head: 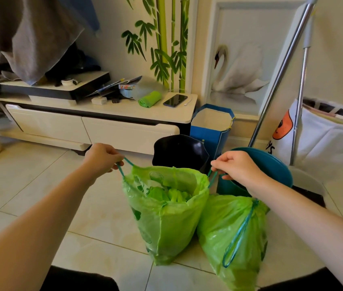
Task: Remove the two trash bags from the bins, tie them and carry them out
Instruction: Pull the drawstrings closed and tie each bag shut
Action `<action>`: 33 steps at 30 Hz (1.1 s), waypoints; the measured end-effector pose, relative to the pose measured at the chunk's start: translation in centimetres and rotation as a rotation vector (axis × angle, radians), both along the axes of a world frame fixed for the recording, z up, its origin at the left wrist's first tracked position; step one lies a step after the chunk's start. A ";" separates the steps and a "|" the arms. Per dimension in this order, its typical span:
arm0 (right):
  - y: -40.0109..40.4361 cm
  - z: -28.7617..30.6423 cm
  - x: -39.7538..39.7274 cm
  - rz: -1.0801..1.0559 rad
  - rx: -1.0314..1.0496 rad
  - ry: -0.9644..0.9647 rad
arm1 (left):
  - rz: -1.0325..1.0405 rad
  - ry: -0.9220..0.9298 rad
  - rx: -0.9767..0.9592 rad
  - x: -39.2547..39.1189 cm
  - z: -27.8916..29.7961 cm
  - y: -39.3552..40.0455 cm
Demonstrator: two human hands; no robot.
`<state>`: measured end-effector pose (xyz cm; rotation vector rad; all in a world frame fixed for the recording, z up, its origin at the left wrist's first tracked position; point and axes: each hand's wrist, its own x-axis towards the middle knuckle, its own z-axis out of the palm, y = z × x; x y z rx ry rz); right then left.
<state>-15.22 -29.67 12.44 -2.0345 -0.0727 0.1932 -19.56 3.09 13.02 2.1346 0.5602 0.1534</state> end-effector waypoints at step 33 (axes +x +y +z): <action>1.9 5.0 -0.7 -0.025 0.607 -0.180 | 0.000 -0.604 -0.139 -0.2 5.2 -6.5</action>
